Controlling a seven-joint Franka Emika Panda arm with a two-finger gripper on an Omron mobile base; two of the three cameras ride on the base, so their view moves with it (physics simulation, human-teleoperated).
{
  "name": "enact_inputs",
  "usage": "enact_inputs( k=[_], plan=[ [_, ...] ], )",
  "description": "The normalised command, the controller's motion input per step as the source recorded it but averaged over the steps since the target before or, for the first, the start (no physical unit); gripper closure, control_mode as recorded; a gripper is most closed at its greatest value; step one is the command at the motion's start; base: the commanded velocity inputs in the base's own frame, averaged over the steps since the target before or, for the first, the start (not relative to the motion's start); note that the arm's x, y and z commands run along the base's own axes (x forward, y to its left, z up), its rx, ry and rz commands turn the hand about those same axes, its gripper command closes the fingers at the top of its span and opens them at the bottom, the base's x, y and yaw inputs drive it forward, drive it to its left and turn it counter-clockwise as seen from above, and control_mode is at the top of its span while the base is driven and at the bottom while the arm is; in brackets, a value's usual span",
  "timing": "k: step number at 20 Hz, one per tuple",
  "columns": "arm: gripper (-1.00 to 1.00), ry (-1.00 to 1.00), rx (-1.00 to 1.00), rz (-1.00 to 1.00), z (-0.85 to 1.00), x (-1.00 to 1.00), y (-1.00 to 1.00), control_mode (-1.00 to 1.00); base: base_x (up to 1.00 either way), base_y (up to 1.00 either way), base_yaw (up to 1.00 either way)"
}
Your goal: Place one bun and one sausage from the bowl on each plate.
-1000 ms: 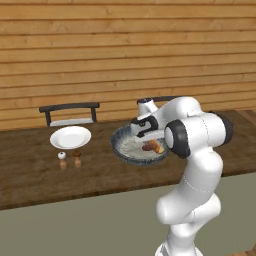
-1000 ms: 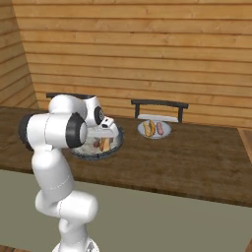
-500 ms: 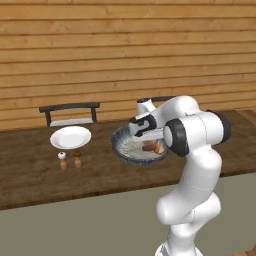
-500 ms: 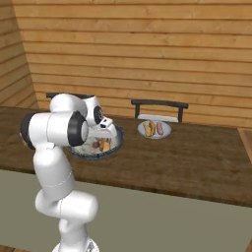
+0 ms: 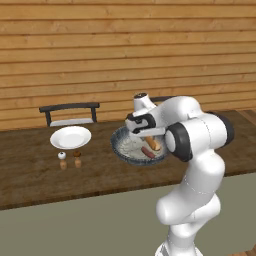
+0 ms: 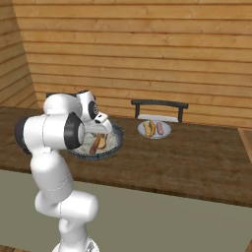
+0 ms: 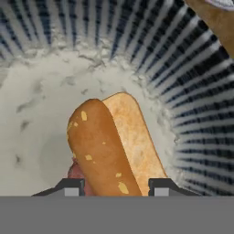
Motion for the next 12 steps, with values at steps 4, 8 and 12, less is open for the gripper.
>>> enact_inputs(
  k=[4,8,12],
  plan=[
    [1.00,0.00,0.02,0.00,0.93,-0.27,0.05,-1.00,0.00,0.00,0.00],
    [1.00,0.00,0.10,0.00,0.65,-0.86,0.00,-1.00,0.00,0.00,0.00],
    [1.00,0.00,0.06,-0.01,0.21,-0.59,-0.01,-1.00,0.00,0.00,0.00]
  ],
)
